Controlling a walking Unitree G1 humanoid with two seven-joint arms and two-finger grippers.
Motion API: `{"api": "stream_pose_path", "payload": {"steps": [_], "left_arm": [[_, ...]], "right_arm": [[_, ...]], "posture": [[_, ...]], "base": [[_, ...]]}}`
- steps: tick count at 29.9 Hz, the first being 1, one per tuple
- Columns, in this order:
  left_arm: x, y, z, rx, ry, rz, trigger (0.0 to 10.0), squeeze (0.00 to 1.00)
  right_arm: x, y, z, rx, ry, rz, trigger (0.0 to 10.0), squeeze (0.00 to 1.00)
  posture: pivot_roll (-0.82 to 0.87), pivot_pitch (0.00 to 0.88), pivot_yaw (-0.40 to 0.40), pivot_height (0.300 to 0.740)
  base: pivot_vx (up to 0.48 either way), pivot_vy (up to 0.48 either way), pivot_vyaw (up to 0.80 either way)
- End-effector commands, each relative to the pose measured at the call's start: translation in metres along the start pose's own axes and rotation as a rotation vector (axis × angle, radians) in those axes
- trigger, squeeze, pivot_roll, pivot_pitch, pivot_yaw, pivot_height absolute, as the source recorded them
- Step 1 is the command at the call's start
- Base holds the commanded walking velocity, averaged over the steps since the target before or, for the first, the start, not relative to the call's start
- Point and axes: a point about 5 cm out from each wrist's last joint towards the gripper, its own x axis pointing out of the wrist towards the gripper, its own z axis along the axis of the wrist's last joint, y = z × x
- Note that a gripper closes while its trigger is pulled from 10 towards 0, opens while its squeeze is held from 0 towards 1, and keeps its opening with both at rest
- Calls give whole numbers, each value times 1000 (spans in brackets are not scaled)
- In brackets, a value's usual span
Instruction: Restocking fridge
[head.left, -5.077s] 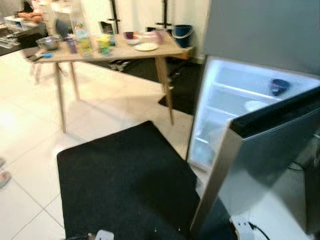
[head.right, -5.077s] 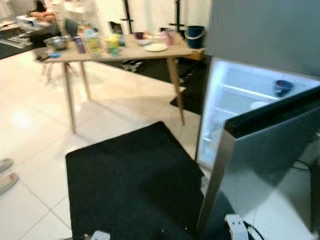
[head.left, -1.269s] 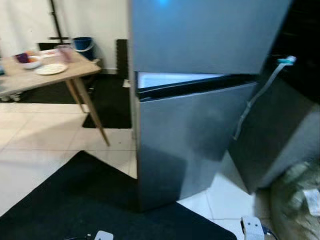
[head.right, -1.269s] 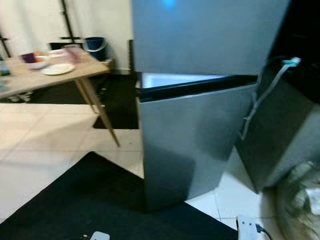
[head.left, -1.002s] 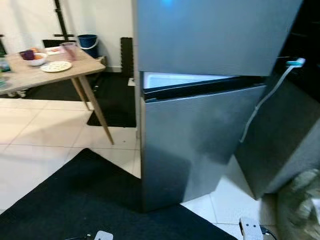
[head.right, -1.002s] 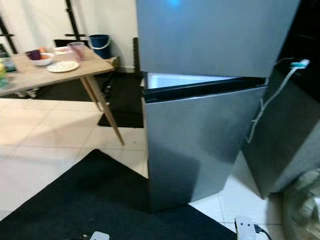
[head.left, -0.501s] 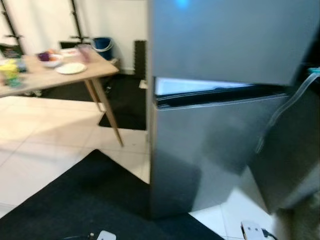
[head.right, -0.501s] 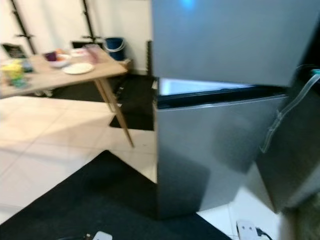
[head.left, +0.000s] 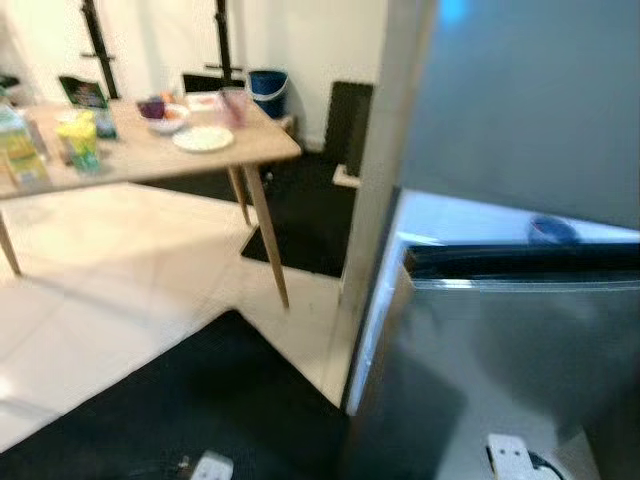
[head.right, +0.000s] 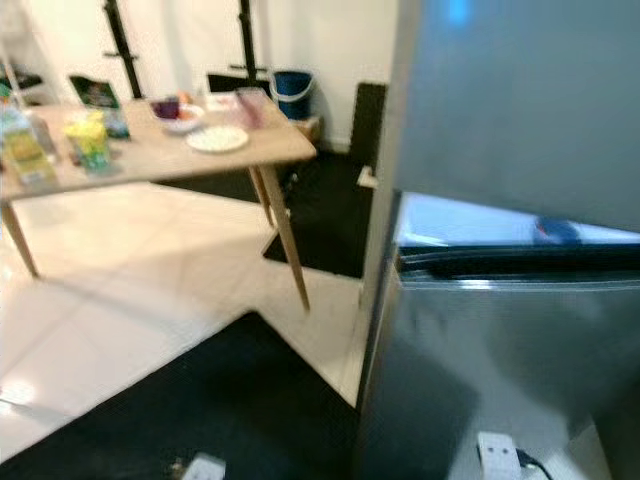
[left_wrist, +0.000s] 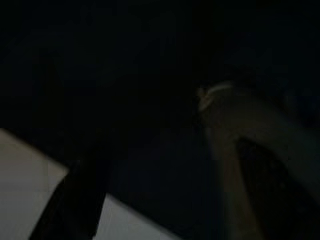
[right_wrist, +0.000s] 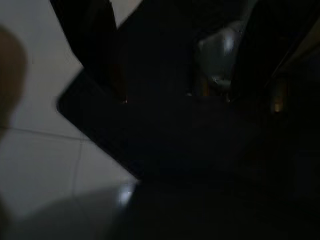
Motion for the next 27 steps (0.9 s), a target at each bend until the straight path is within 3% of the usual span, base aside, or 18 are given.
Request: {"api": "stream_pose_path", "payload": {"steps": [1,20,24,27], "left_arm": [[0,-4,-3,-34,7,-14,10000,0],[0,-8,-2,-40,8,-37,10000,0],[0,-8,-3,-38,11,-40,10000,0],[0,-9,-3,-35,11,-42,10000,0]], "right_arm": [[-4,-11,-14,-4,51,-41,10000,0],[-10,-29,-31,-15,140,-141,10000,0],[-11,-36,-27,2,124,-183,10000,0],[-10,-38,-13,58,45,-193,10000,0]], "posture": [[-73,0,-17,740],[-74,0,-22,740],[-73,0,-21,740],[-74,0,-18,740]], "base": [[259,0,0],[0,0,0],[0,0,0],[0,0,0]]}}
